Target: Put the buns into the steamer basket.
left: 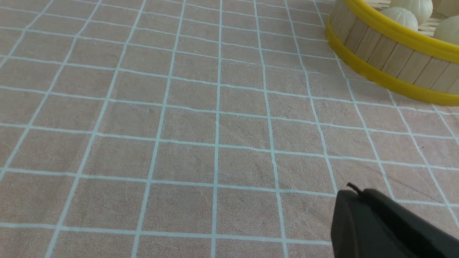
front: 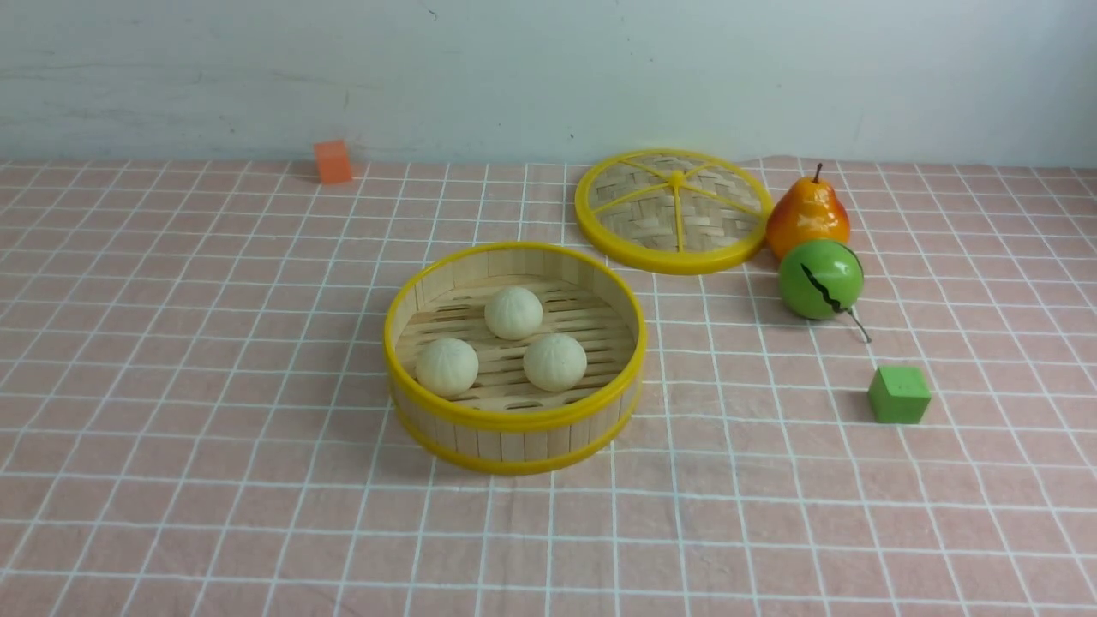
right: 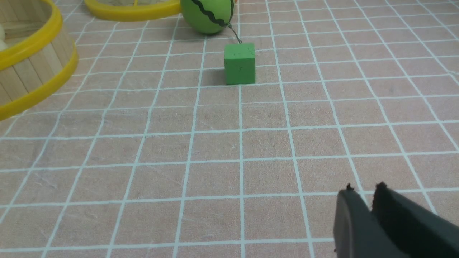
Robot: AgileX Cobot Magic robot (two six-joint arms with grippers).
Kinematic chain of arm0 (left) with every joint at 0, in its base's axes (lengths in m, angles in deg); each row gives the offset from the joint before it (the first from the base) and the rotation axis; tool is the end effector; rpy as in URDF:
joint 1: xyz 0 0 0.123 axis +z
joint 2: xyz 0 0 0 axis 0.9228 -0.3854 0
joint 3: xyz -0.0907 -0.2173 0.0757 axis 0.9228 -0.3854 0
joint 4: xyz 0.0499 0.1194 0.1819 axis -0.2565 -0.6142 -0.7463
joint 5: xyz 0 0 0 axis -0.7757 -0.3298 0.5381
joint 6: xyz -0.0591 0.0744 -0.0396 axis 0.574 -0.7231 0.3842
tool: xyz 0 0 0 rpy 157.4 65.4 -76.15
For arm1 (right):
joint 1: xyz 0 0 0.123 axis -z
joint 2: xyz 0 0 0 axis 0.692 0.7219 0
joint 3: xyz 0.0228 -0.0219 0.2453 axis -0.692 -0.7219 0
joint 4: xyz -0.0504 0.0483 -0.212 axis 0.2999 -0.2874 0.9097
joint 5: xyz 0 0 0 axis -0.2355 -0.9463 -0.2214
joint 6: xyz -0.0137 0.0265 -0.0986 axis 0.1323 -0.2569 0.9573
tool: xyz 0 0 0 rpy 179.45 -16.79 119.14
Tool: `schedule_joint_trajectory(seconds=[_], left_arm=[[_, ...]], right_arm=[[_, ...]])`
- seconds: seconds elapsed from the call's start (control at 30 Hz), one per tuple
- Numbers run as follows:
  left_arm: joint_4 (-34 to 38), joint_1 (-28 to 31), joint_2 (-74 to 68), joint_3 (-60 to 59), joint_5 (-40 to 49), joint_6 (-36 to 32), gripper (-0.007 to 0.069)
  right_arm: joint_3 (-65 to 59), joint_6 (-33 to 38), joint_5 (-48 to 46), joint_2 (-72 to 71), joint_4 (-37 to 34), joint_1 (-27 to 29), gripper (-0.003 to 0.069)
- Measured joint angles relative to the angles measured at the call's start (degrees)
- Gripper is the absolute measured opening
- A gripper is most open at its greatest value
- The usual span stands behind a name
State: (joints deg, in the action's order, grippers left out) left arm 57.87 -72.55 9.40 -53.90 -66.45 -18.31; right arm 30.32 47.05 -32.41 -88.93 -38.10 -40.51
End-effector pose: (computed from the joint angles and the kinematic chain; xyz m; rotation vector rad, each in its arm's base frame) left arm 0.0718 -0.0094 0.1645 -0.0780 1.9093 -0.2168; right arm 0.0727 -0.0002 0.1709 0.1348 1.8710 0.0765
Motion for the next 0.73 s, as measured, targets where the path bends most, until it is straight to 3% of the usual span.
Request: schedule_joint_trajectory(seconds=[0.73], left_arm=[[0.00,0.00,0.00,0.00,0.06,0.00,-0.0011]], right_arm=[[0.00,-0.05,0.00,0.00,0.00,0.00,0.0110]])
